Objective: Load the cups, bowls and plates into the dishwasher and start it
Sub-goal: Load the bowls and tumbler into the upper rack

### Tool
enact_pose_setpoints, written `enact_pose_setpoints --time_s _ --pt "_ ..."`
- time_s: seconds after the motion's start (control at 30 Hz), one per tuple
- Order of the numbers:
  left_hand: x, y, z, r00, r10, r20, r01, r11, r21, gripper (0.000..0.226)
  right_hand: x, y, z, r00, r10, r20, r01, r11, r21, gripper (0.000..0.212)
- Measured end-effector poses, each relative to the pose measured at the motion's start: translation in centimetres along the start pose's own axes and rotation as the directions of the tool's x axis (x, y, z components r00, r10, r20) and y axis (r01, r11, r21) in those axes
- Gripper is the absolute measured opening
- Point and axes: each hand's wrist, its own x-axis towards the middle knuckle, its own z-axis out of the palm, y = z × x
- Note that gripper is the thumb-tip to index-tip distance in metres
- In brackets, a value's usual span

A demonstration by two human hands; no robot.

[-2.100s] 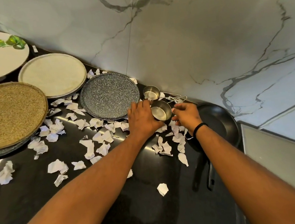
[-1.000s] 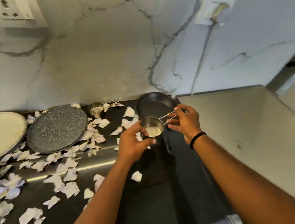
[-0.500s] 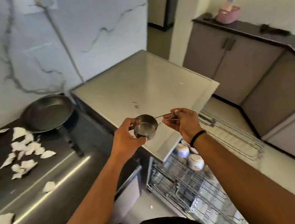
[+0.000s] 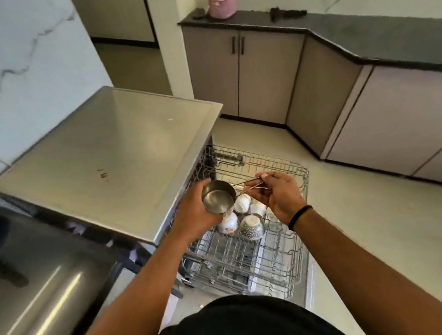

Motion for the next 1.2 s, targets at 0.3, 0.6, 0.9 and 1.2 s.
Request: enact_pose_setpoints --time_s 0.3,0.6,0.9,1.2 --pt "-0.1 -1.9 3.8 0.977 -0.099 0.187 0.071 0.986 0.150 0.095 -0.6 4.6 -5.6 0.986 0.156 -0.050 -0.160 0.984 -0.074 0.019" --pt "1.7 -6.9 8.1 0.897 -0.215 0.385 0.145 0.968 0.203 0.087 1.8 9.4 -7.6 0.934 0.323 -0.154 -0.357 0.866 -0.351 0.016" --pt "4.9 -14.0 8.3 0.844 -0.361 0.397 0.312 0.932 0.183 0.088 7.9 14.1 -5.9 0.906 0.383 -0.181 -0.389 0.586 -0.711 0.021" --pt "6.1 -19.2 10.8 0.865 -0.423 0.269 0.342 0.890 0.301 0.092 13.1 17.4 -5.6 0.835 0.504 -0.220 -0.479 0.470 -0.741 0.025"
